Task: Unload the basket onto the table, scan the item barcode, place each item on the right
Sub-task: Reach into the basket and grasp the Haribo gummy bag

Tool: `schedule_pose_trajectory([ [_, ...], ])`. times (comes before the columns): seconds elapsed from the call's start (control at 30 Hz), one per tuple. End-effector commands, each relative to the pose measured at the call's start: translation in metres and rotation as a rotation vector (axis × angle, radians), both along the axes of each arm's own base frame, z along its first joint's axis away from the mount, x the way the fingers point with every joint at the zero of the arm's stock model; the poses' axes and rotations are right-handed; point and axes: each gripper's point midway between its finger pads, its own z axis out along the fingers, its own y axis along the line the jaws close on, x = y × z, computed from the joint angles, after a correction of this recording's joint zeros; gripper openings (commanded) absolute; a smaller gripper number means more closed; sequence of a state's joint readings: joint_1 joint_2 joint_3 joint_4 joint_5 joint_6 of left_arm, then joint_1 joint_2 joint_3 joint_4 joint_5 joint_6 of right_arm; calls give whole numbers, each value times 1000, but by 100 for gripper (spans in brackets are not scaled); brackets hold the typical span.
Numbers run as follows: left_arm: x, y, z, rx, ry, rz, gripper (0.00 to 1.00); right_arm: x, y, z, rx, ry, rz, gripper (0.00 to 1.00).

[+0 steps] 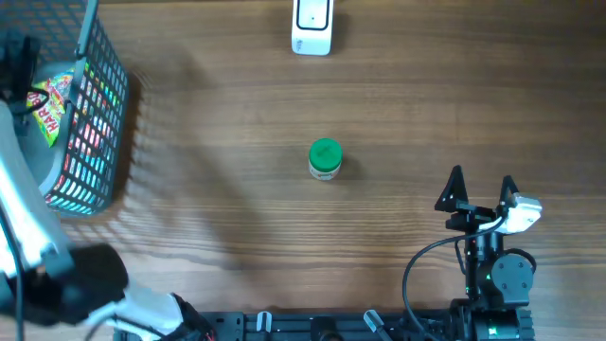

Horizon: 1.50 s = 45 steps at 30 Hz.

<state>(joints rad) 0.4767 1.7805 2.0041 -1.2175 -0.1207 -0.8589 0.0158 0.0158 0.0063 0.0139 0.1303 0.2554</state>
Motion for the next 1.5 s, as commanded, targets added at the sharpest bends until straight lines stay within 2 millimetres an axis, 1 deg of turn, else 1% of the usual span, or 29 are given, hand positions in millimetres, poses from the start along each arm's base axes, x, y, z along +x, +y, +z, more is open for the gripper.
schedule_pose_trajectory([
  [0.0,27,7,-68,-147,57,-12,100,0,2,1,-17,-5,16,100],
  [0.1,49,15,-108,-175,81,0,100,0,2,1,-17,-5,16,100],
  [0.13,52,17,-117,-184,87,7,100,0,2,1,-17,-5,16,100],
  [0.17,62,21,-137,-197,95,7,100,0,2,1,-17,-5,16,100],
  [0.27,70,27,-164,-208,116,10,100,0,2,1,-17,-5,16,100],
  [0.37,75,28,-193,-230,149,11,100,0,2,1,-17,-5,16,100],
  [0.43,78,30,-210,-236,162,11,100,0,2,1,-17,-5,16,100],
  [0.5,80,31,-223,-241,173,13,100,0,2,1,-16,-5,16,100],
  [0.6,83,34,-237,-242,182,16,100,0,2,1,-17,-5,16,100],
  [0.93,86,47,-270,-199,197,38,100,0,2,1,-17,-5,16,100],
  [0.97,87,47,-276,-201,199,38,98,0,2,1,-17,-5,16,100],
  [1.0,87,47,-281,-203,204,36,90,0,2,1,-17,-5,16,100],
  [1.03,85,46,-286,-208,217,30,68,0,2,1,-17,-5,16,100],
  [1.07,81,44,-290,-216,236,30,38,0,2,1,-17,-5,16,100],
  [1.1,78,43,-293,-220,249,31,22,0,2,1,-17,-5,16,100],
  [1.13,76,42,-294,-226,260,32,9,0,2,1,-17,-5,16,100],
  [1.17,75,41,-294,-228,264,32,4,0,2,1,-17,-5,16,100],
  [1.23,72,42,-286,-232,262,36,4,0,2,1,-16,-5,16,100],
  [1.3,68,45,-269,-233,248,44,4,0,2,1,-16,-5,16,100],
  [1.33,65,47,-259,-230,240,50,4,0,2,1,-17,-5,16,100],
  [1.43,57,56,-216,-206,190,68,4,0,2,1,-17,-5,16,100],
  [1.47,54,60,-191,-184,155,68,4,0,2,1,-17,-5,16,100],
])
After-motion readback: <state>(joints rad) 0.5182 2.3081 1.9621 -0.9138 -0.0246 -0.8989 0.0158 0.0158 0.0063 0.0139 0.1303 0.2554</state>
